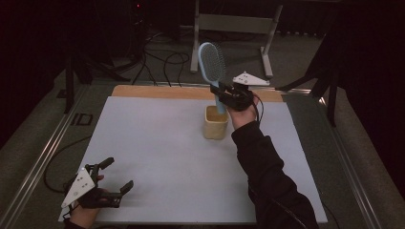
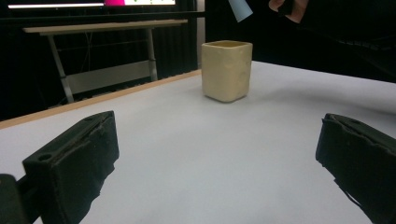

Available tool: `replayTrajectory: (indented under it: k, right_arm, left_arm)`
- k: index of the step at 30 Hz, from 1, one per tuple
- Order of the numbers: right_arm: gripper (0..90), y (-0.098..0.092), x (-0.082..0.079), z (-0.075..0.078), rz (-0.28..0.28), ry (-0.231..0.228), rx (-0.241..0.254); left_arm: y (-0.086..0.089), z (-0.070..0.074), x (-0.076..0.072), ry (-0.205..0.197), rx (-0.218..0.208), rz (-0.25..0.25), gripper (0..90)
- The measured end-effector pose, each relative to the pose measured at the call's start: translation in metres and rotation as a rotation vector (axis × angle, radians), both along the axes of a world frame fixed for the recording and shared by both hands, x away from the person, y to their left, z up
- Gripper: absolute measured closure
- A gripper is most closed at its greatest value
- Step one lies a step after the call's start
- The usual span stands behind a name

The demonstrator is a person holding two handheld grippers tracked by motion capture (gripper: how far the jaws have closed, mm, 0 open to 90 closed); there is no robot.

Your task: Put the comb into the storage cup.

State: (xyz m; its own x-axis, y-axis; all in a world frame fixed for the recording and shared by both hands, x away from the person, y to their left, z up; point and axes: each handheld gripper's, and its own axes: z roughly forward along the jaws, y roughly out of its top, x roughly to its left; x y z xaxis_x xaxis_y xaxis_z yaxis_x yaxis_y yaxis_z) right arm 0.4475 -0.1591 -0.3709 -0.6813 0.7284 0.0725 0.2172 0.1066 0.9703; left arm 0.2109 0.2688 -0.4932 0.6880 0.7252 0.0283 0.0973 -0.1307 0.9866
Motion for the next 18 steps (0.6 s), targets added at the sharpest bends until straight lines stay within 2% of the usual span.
replayTrajectory:
  k: [5,18]
  right_arm:
    - [70.7,0.001,0.005,-0.003,0.001,0.005,0.026]
    - [70.7,0.003,0.013,-0.02,-0.006,0.014,0.026]
  left_arm:
    - [0.0,0.0,0.0,0.0,-0.001,-0.001,0.0]
    - [0.0,0.0,0.0,0.004,-0.003,-0.007,0.0]
